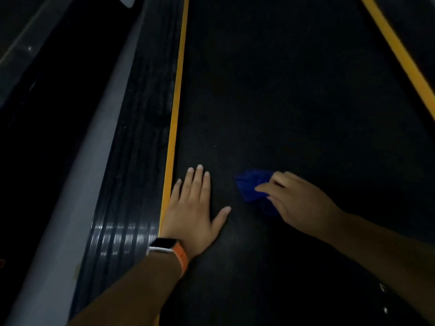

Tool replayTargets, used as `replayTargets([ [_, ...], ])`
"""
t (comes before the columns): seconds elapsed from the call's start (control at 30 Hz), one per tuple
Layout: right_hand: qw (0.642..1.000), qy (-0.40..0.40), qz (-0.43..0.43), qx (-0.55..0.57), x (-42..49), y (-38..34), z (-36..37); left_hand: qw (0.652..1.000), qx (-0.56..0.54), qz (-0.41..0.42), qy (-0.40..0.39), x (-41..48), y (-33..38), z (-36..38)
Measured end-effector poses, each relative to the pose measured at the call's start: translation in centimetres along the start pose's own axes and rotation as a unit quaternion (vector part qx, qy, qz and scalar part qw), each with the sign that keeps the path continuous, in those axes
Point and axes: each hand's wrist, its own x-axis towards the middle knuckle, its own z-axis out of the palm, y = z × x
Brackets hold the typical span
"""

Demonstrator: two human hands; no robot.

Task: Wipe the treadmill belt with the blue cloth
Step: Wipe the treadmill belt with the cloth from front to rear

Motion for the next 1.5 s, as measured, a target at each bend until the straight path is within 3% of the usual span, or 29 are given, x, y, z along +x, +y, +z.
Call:
replayTargets([
  [0.07,0.998,0.054,0.021,0.009,4.1,2.7,-0.5,1.0,-0.008,0.007,-0.001,0.2,0.6,0.5],
  [0.1,0.993,0.09,0.075,0.007,6.7,4.0,-1.3,1.0,-0.019,0.004,0.002,0.4,0.7,0.8],
  [0.17,0.981,0.099,0.164,-0.029,10.2,5.8,-1.9,0.999,-0.033,0.002,0.01,0.5,0.5,1.2],
  [0.23,0.975,0.113,0.188,-0.042,9.6,4.6,-0.7,0.999,-0.041,0.01,0.014,0.6,0.2,1.5],
  [0.3,0.992,0.056,0.106,-0.032,4.8,-0.1,0.7,0.999,-0.043,0.016,0.011,0.6,0.2,1.5],
  [0.4,0.994,-0.101,-0.027,-0.013,-0.4,-3.4,0.3,0.999,-0.049,0.011,0.001,0.5,0.3,1.4],
  [0.47,0.994,-0.068,-0.06,-0.057,3.9,0.3,-0.6,0.999,-0.052,0.014,-0.007,0.6,0.2,1.4],
  [0.57,0.987,0.069,0.128,-0.061,12.5,4.8,-2.4,0.999,-0.046,0.011,0.002,0.6,0.2,1.4],
  [0.63,0.973,0.111,0.197,-0.043,13.5,4.3,-1.2,0.999,-0.048,0.013,0.001,0.7,0.2,1.5],
  [0.67,0.977,0.093,0.188,-0.047,12.1,2.5,-0.3,0.999,-0.049,0.013,0.002,0.7,0.2,1.6],
  [0.77,1.0,-0.016,0.024,-0.007,4.5,-3.9,1.4,0.999,-0.045,0.01,0.004,0.6,0.4,1.6],
  [0.87,0.995,-0.034,-0.079,-0.058,7.4,0.3,-0.3,0.999,-0.051,0.015,-0.005,0.6,0.2,1.4],
  [0.93,0.995,0.058,0.04,-0.076,13.1,4.5,-1.9,0.999,-0.046,0.014,-0.002,0.7,0.2,1.4],
  [1.0,0.965,0.139,0.218,-0.036,16.3,7.1,-2.1,0.999,-0.046,0.011,-0.003,0.7,0.3,1.2],
  [1.03,0.953,0.158,0.254,-0.039,16.6,5.9,-1.3,0.999,-0.048,0.013,-0.003,0.7,0.2,1.2],
  [1.07,0.957,0.143,0.244,-0.063,15.9,3.6,-0.4,0.999,-0.05,0.014,-0.004,0.7,0.2,1.3],
  [1.1,0.975,0.104,0.179,-0.077,14.4,0.6,0.4,0.999,-0.051,0.014,-0.006,0.7,0.2,1.4],
  [1.17,0.999,0.011,-0.02,-0.03,10.4,-3.5,1.6,0.999,-0.049,0.009,-0.012,0.6,0.2,1.3],
  [1.2,0.996,-0.042,-0.079,-0.02,9.8,-3.2,1.0,0.999,-0.051,0.007,-0.011,0.7,0.3,1.3],
  [1.27,0.986,-0.033,-0.144,-0.074,12.6,0.8,-0.2,0.998,-0.056,0.013,-0.012,0.8,0.2,1.3],
  [1.3,0.989,0.013,-0.105,-0.099,15.0,3.0,-0.8,0.998,-0.059,0.015,-0.012,0.8,0.2,1.3],
  [1.37,0.988,0.12,0.074,-0.066,19.7,6.5,-1.4,0.998,-0.063,0.01,-0.008,0.7,0.2,1.3],
  [1.43,0.96,0.183,0.213,-0.019,22.4,7.1,-0.8,0.998,-0.063,0.007,-0.013,0.7,0.3,1.2],
  [1.5,0.949,0.193,0.25,-0.012,23.3,5.8,-0.1,0.998,-0.064,0.007,-0.014,0.7,0.3,1.2],
])
